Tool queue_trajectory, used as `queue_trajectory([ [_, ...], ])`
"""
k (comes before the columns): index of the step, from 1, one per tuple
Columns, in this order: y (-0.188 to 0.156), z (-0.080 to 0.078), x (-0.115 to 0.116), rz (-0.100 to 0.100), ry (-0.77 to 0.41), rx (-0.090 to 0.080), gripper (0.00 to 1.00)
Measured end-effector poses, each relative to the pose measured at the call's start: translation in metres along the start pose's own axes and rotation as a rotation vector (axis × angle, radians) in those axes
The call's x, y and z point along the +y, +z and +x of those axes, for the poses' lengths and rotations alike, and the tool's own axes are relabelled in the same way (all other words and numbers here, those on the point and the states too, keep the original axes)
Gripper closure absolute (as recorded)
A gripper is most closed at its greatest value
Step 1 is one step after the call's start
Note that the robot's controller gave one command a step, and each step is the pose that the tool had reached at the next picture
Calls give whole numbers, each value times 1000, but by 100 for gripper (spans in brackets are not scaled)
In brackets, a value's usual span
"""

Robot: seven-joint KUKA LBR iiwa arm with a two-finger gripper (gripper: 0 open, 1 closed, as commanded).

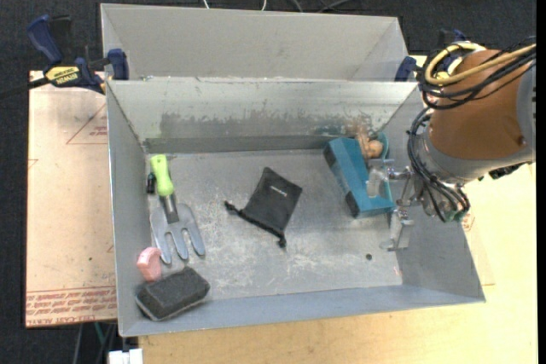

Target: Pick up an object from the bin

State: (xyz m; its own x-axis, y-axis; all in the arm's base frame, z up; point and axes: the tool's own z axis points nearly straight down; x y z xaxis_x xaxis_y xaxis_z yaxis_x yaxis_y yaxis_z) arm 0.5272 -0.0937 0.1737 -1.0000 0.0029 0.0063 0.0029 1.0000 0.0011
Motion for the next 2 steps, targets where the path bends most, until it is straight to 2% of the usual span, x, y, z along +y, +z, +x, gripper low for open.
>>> queue_trajectory([
  [1,-4,-1,0,1,-2,-6,0],
  [2,22,11,-17,1,-37,-8,0],
])
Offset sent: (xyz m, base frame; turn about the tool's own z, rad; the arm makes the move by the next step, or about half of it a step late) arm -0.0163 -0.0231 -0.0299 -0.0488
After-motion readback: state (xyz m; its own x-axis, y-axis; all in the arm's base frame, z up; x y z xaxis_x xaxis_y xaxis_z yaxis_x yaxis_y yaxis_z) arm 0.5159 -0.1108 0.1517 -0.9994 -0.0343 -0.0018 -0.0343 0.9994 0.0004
